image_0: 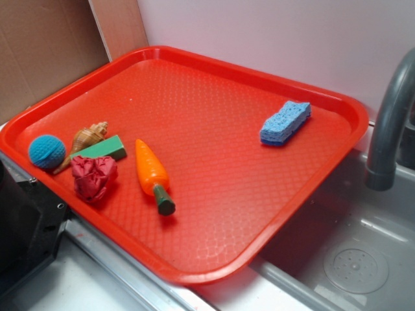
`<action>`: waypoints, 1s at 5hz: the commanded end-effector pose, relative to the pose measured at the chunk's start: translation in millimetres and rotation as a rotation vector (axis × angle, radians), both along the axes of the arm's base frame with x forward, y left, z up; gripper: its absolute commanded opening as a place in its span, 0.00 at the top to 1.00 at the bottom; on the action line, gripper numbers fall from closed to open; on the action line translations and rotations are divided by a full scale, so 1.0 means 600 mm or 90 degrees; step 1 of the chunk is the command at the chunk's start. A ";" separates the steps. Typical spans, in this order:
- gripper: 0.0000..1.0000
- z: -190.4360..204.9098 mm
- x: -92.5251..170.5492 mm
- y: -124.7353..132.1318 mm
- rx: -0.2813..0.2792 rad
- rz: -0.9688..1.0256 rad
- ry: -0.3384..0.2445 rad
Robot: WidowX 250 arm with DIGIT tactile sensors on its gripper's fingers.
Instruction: Grab the blue sponge.
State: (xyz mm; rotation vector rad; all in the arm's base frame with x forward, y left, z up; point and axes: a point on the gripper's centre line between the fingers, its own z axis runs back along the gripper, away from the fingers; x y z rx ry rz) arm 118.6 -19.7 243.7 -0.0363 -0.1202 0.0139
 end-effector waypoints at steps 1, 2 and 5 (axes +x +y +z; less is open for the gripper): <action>0.00 0.000 0.000 0.000 0.000 0.000 0.000; 0.00 -0.083 0.083 -0.053 -0.048 0.071 0.048; 0.00 -0.248 0.280 -0.107 -0.029 0.126 0.003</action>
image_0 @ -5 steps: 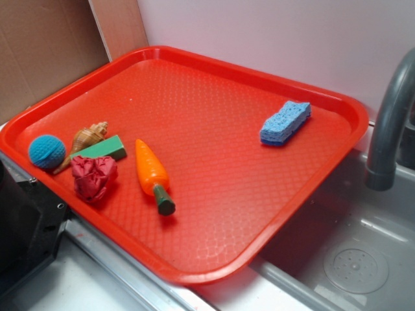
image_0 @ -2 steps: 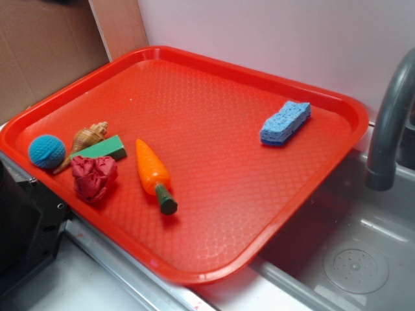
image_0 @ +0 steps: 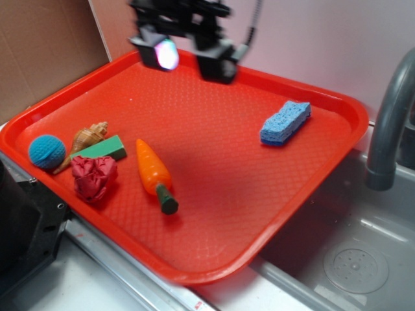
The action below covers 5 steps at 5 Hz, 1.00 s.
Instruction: Grab the blue sponge.
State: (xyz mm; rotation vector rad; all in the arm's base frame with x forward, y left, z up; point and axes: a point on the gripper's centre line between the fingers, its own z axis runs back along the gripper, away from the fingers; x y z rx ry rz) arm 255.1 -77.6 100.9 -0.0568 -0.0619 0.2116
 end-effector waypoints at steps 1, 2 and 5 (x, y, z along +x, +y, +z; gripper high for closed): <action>0.00 -0.041 0.074 -0.048 0.015 -0.024 -0.027; 0.00 -0.069 0.072 -0.063 0.004 -0.025 -0.002; 1.00 -0.079 0.084 -0.062 -0.005 -0.056 0.049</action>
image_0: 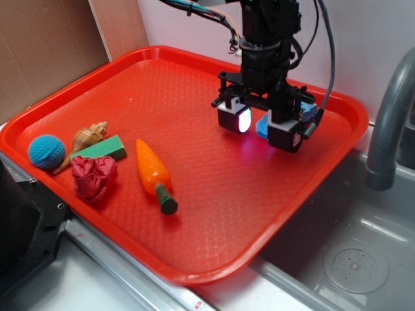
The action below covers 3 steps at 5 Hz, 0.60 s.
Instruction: Grab the blue sponge.
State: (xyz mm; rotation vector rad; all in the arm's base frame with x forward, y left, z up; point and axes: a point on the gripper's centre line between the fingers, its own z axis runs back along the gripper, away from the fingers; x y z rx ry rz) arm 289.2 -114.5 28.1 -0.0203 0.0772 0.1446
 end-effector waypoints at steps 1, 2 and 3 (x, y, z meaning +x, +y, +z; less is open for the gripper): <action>1.00 0.102 -0.004 0.008 -0.027 -0.062 -0.039; 1.00 0.182 -0.065 0.018 -0.051 -0.097 -0.061; 1.00 0.209 -0.091 0.058 -0.023 -0.087 -0.080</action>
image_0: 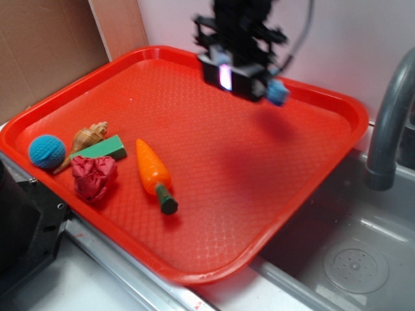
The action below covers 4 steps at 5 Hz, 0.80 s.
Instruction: Grab the blue sponge.
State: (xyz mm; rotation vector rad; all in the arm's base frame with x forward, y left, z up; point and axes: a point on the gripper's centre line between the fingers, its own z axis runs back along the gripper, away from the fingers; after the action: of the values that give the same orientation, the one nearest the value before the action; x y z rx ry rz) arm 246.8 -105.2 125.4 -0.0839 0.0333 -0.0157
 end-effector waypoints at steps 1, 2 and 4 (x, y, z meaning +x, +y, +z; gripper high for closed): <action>1.00 0.093 -0.074 0.051 0.035 0.037 -0.036; 0.83 0.095 -0.081 0.056 -0.009 0.024 -0.088; 0.00 0.036 -0.012 0.072 0.079 0.187 -0.130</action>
State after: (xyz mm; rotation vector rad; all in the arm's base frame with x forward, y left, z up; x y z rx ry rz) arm 239.1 -63.1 137.5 0.0536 -0.1379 0.2779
